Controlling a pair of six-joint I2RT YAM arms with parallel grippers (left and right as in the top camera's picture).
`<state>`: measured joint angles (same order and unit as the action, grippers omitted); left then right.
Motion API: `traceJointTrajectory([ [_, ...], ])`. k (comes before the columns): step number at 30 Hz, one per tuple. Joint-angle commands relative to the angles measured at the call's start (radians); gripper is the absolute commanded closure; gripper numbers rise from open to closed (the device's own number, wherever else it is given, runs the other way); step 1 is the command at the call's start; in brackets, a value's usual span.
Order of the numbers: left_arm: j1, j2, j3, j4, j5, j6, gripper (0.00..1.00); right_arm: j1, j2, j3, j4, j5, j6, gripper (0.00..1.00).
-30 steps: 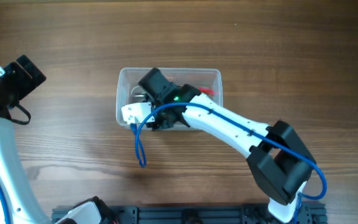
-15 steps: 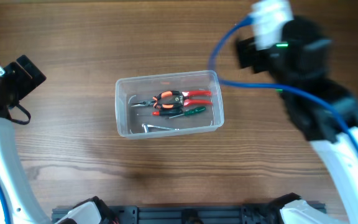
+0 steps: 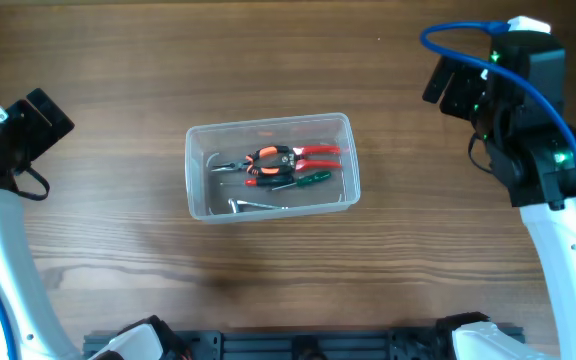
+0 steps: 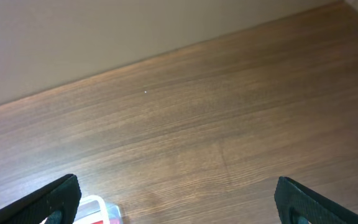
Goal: Pack container
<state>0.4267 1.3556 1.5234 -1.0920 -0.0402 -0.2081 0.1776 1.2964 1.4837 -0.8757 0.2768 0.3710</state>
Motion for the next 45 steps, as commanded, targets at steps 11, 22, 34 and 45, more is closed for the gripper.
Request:
traceJointTrajectory([
  [11, 0.004, 0.000, 0.002, 0.002, -0.006, -0.010, 0.00, -0.002, 0.017, 0.000, -0.001, 0.003, 0.005, 0.00],
  [22, 0.004, 0.000, 0.002, 0.002, -0.006, -0.010, 0.00, -0.084, -0.526, -0.437, 0.346, 0.013, -0.230, 0.00],
  [34, 0.004, 0.000, 0.002, 0.002, -0.006, -0.010, 0.00, -0.147, -1.289, -1.357, 0.509, -0.053, -0.027, 0.00],
  [45, 0.004, 0.000, 0.002, 0.002, -0.006, -0.010, 0.00, -0.147, -1.294, -1.360, 0.524, -0.008, -0.029, 0.00],
])
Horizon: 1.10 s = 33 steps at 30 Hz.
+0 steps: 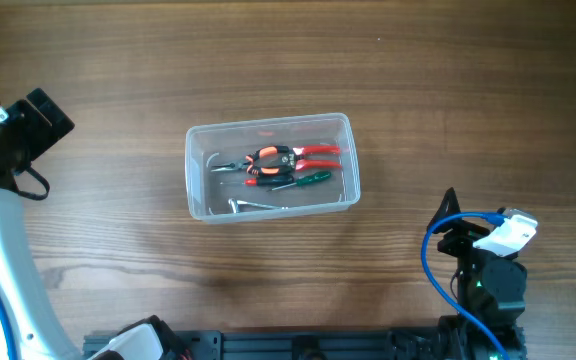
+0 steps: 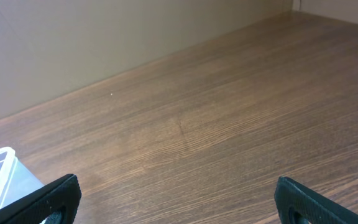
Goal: Pack container
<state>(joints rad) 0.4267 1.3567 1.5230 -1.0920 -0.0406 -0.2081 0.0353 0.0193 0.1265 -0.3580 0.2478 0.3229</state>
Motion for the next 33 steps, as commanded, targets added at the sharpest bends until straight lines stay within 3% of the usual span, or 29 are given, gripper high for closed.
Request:
traceJointTrajectory([
  [1, 0.004, -0.002, 0.002, 0.002, -0.006, -0.010, 0.00, -0.005, -0.017, -0.002, 0.006, 0.021, 0.018, 0.00],
  [10, 0.003, -0.016, -0.001, 0.000, -0.006, -0.010, 0.01, -0.005, -0.017, -0.002, 0.006, 0.021, 0.019, 0.00],
  [13, -0.071, -0.071, -0.002, -0.005, -0.006, -0.010, 0.00, -0.005, -0.017, -0.002, 0.006, 0.021, 0.019, 0.00],
  [15, -0.225, -0.194, -0.034, -0.005, -0.016, -0.008, 0.00, -0.005, -0.017, -0.002, 0.006, 0.021, 0.019, 0.00],
  [16, -0.314, -0.294, -0.079, 0.013, -0.132, -0.002, 0.00, -0.005, -0.017, -0.002, 0.006, 0.021, 0.019, 0.00],
  [18, -0.375, -0.425, -0.177, 0.145, -0.171, -0.010, 0.00, -0.005, -0.017, -0.002, 0.006, 0.021, 0.019, 0.00],
  [22, -0.389, -0.791, -0.564, 0.436, -0.098, -0.011, 0.00, -0.005, -0.017, -0.002, 0.006, 0.021, 0.019, 0.00],
  [25, -0.389, -1.008, -0.859, 0.515, -0.058, -0.018, 0.00, -0.005, -0.017, -0.002, 0.006, 0.021, 0.019, 0.00],
  [30, -0.389, -1.252, -1.242, 0.683, 0.036, -0.018, 0.00, -0.005, -0.017, -0.002, 0.006, 0.021, 0.019, 0.00],
  [33, -0.391, -1.341, -1.359, 0.730, 0.052, -0.036, 0.00, -0.005, -0.017, -0.002, 0.006, 0.021, 0.019, 0.00],
])
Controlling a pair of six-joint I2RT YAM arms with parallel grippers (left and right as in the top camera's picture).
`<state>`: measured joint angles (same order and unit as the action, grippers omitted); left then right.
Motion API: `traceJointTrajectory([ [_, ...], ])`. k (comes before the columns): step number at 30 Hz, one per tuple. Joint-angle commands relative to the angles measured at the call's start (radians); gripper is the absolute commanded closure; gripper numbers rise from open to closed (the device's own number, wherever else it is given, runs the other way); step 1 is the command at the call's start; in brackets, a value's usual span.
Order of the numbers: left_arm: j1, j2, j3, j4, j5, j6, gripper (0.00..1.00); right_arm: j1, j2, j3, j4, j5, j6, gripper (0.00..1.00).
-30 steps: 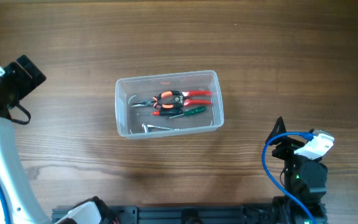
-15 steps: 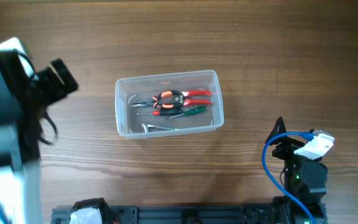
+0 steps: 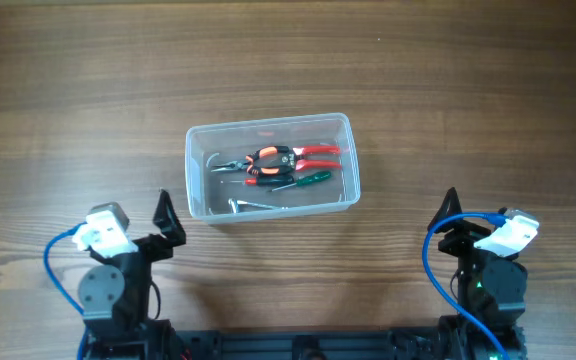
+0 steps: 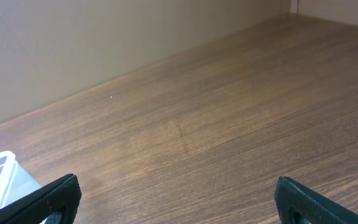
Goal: Pack container
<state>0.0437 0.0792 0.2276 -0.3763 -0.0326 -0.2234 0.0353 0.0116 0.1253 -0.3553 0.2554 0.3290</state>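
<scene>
A clear plastic container [image 3: 268, 167] stands mid-table, its near corner also showing low at the left of the right wrist view. Inside lie orange-and-red pliers [image 3: 286, 157], a green-handled screwdriver [image 3: 308, 180] and metal hex keys [image 3: 248, 204]. My left gripper [image 3: 165, 216] is folded back at the front left, pointing at the container's near left corner; its jaw gap is hidden from above. At the front right my right gripper [image 4: 178, 194] stands open over bare wood, its fingertips [image 4: 61, 194] wide apart with nothing between them.
The wooden table [image 3: 448, 90] runs to a plain wall in the right wrist view. Blue cables loop from both arms at the front edge. A black rail [image 3: 298, 345] lies along the front.
My left arm was out at the table's left edge and is now folded at the front left, near the container. The right arm and the container's contents have not changed.
First both arms stood out to the sides, the right at the far right, the left at the left edge. Then the right arm was folded at the front right. Now the left is folded at the front left too. The tools stayed in the container throughout.
</scene>
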Motion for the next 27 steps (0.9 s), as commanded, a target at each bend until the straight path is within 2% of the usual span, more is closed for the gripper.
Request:
traceJointTrajectory([
  [1, -0.008, -0.076, -0.083, 0.014, 0.044, -0.021, 0.00, -0.005, -0.009, -0.001, 0.004, 0.013, 0.013, 0.00],
  [27, -0.007, -0.070, -0.117, 0.014, 0.043, -0.021, 0.00, -0.005, -0.009, -0.001, 0.004, 0.013, 0.012, 0.00],
])
